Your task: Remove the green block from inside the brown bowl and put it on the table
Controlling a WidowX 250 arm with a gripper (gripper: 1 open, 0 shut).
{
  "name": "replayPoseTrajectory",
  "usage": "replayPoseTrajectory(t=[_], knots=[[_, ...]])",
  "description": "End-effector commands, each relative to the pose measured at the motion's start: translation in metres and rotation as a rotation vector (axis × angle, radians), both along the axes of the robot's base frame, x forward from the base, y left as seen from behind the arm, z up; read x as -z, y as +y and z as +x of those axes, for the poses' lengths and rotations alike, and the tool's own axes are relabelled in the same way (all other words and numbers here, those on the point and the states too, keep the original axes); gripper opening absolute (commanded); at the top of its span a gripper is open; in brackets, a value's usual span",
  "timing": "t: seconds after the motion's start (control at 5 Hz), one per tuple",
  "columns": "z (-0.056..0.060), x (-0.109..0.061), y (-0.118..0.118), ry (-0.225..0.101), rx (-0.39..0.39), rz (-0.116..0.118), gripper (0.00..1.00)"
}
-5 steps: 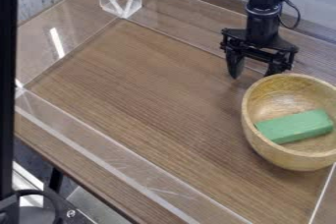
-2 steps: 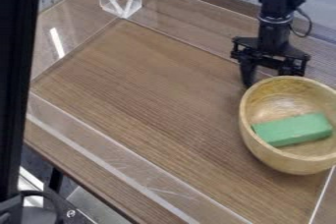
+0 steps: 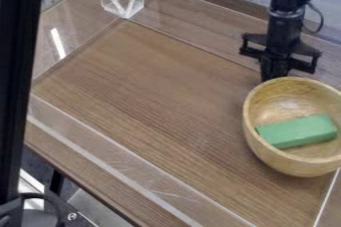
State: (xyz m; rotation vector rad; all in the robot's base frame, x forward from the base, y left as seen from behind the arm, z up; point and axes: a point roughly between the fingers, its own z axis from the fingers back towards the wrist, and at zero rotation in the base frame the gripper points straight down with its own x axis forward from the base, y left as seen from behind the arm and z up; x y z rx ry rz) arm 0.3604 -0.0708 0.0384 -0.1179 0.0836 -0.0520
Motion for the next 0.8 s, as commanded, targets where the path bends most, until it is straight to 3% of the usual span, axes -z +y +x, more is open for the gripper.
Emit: replayPoseTrajectory(t=[0.0,0.2,0.4,0.6], knots=[[0.016,-0.054,-0.006,-0.131,0.041,-0.006,0.00],[0.016,-0.058,-0.009,-0.135,0.077,0.004,0.00],[0.017,-0.063,-0.011,-0.117,0.070,0.019,0.00],[0.008,-0.071,-0.005,-0.170,0.060,0.009,0.00]])
